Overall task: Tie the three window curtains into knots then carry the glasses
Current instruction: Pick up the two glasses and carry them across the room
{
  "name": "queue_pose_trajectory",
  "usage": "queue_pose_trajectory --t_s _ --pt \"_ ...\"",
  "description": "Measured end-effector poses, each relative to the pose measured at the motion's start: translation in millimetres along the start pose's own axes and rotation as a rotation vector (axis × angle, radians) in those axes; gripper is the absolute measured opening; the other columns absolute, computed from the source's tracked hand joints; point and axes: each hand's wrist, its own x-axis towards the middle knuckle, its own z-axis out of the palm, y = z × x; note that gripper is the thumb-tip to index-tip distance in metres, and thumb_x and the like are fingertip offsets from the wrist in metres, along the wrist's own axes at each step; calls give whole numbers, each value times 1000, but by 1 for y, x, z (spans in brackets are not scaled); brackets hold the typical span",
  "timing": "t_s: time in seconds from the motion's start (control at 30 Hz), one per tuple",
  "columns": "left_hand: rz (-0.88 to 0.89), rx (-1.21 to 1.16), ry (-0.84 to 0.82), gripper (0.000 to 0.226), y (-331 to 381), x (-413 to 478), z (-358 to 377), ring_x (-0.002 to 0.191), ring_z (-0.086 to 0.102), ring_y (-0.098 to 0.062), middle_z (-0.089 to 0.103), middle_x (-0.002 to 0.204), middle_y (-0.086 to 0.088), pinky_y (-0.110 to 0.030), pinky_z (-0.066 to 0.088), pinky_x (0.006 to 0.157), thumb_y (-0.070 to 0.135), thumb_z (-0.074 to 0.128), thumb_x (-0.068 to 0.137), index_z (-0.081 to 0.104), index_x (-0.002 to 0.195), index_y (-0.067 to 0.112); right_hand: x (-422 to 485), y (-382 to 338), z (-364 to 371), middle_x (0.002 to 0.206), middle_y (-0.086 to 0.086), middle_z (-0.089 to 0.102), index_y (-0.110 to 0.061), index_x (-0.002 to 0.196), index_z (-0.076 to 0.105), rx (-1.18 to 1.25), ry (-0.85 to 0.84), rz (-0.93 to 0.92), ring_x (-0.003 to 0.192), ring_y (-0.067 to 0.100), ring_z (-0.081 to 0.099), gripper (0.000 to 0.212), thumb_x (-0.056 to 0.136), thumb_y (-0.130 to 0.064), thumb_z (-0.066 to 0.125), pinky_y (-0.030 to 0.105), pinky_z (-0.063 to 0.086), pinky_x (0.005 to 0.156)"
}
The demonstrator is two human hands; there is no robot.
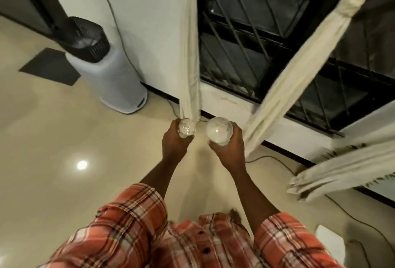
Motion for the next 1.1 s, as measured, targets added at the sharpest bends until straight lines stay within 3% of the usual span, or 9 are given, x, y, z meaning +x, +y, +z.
queue_pose_trajectory --t_s 0.13,0.27,0.43,0.6,0.83,1.1 --pt "-23 12 82 53 -34 17 -65 95 60 -18 65 104 10 -31 45 80 22 77 71 50 117 24 -4 -31 62 126 -3 49 -20 132 41 -29 -72 -72 111 7 49 89 58 -24 89 24 42 89" --pt "-56 -1 167 52 -59 41 -120 93 57 -12 62 104 14 -26 39 78 20 76 70 52 116 25 3 -64 120 126 -3 48 -21 132 40 -56 -168 -121 113 15 52 87 59 -23 89 26 44 88" --pt "-69 38 222 54 -89 90 -163 101 56 -14 60 111 7 -23 37 79 20 79 67 54 116 22 32 -85 189 126 -5 51 -24 132 42 -52 -222 -137 116 15 52 88 58 -31 88 36 49 95" --pt "-51 72 267 59 -104 155 -203 107 53 -19 58 116 -1 -24 36 82 16 81 68 55 121 17 80 -104 262 122 -8 56 -31 129 44 -79 -251 -116 114 14 54 89 52 -47 86 40 51 91" --pt "-87 93 292 61 -117 260 -271 108 53 -17 57 118 -1 -22 34 80 16 80 68 54 123 18 152 -153 354 117 -10 58 -28 124 47 -33 -304 -124 110 12 55 82 54 -36 89 40 52 89" --pt "-115 41 329 57 -153 362 -352 101 55 -14 59 115 2 -25 37 78 15 79 68 56 120 22 214 -203 468 116 -13 58 -34 123 46 -66 -324 -119 109 12 56 82 52 -40 87 39 52 88"
